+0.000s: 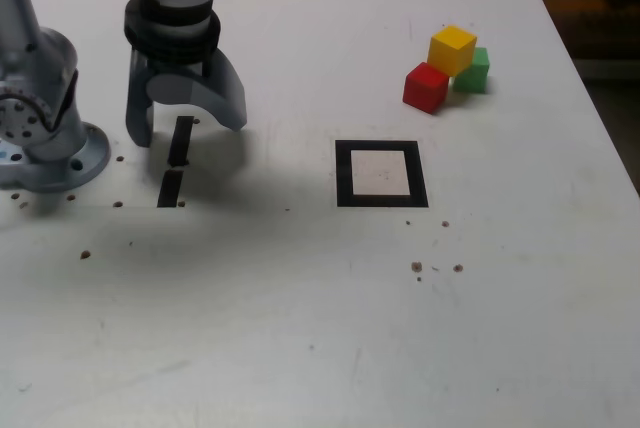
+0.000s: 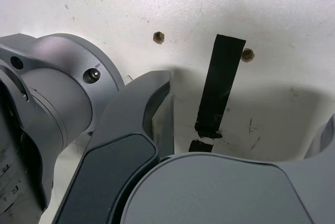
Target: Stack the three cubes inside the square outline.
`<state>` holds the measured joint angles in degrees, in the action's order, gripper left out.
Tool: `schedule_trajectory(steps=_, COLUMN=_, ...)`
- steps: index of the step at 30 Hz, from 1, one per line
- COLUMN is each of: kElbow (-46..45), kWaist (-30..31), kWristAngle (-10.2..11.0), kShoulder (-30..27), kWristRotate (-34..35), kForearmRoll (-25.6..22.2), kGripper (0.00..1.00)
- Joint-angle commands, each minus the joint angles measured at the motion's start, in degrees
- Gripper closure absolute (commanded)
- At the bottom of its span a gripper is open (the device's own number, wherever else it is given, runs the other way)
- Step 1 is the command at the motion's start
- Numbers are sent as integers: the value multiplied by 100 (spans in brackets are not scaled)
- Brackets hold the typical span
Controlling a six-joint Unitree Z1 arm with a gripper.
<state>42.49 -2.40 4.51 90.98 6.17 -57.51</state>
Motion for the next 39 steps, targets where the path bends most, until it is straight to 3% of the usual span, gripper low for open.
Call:
schedule_trajectory(steps=1, kElbow=-11, kWaist=2, kWristAngle=19, kShoulder=-9, kWristRotate=-2, kForearmRoll=1, kGripper=0)
schedule_trajectory(steps=9, kElbow=331, kWaist=-11, kWristAngle=142, kShoulder=-365, kWristRotate=-77, kForearmRoll=-621, kGripper=0)
schedule_trajectory(steps=15, kElbow=1715, kWaist=1, kWristAngle=428, kShoulder=-572, kWristRotate=-552, kForearmRoll=-1505, kGripper=0)
schedule_trajectory(steps=20, kElbow=3523, kWaist=-19, kWristAngle=523, kShoulder=40, kWristRotate=-1155, kForearmRoll=-2312, kGripper=1)
schedule_trajectory(steps=31, kElbow=6555, kWaist=24, kWristAngle=328, kShoulder=1660, kWristRotate=-2276, kForearmRoll=-3099, kGripper=1)
schedule_trajectory(steps=39, kElbow=7777, kWaist=10, kWristAngle=586, kShoulder=2372, kWristRotate=-2994, kForearmRoll=-3329, kGripper=1)
